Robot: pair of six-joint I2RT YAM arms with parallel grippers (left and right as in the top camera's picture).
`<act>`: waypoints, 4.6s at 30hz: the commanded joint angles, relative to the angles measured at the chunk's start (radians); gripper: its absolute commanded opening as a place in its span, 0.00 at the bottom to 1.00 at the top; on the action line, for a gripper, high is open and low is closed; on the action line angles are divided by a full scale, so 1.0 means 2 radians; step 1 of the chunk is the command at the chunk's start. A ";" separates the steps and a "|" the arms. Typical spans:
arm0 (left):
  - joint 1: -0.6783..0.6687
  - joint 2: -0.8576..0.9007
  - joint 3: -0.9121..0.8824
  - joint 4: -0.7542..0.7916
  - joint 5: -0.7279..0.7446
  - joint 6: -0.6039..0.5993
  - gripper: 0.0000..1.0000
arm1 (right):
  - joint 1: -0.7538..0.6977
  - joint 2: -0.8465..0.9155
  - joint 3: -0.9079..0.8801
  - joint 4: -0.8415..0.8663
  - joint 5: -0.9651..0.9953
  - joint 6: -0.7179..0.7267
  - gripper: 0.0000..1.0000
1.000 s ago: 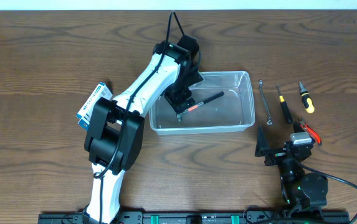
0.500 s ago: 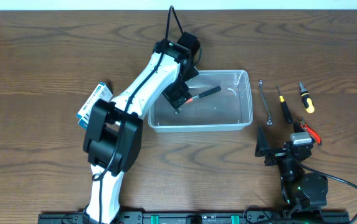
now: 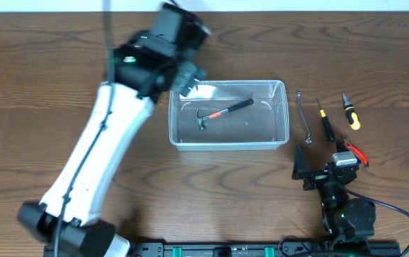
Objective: Pack container
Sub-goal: 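Move the left gripper back and grasp the blue-and-white box, then lift the box and carry it into the container with left gripper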
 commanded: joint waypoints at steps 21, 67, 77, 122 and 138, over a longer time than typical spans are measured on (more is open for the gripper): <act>0.253 0.136 -0.014 -0.124 0.121 0.080 0.98 | -0.007 -0.004 -0.001 -0.002 0.002 -0.001 0.99; 0.278 0.275 -0.036 -0.105 0.161 0.097 0.70 | -0.007 -0.004 -0.001 -0.002 0.002 -0.001 0.99; 0.278 0.275 -0.070 -0.094 0.161 0.096 0.46 | -0.007 -0.004 -0.001 -0.002 0.002 -0.001 0.99; 0.047 0.044 0.053 -0.101 0.172 0.057 0.13 | -0.007 -0.004 -0.001 -0.002 0.002 -0.001 0.99; -0.129 0.114 0.047 -0.063 0.172 0.128 0.15 | -0.007 -0.004 -0.001 -0.002 0.002 -0.001 0.99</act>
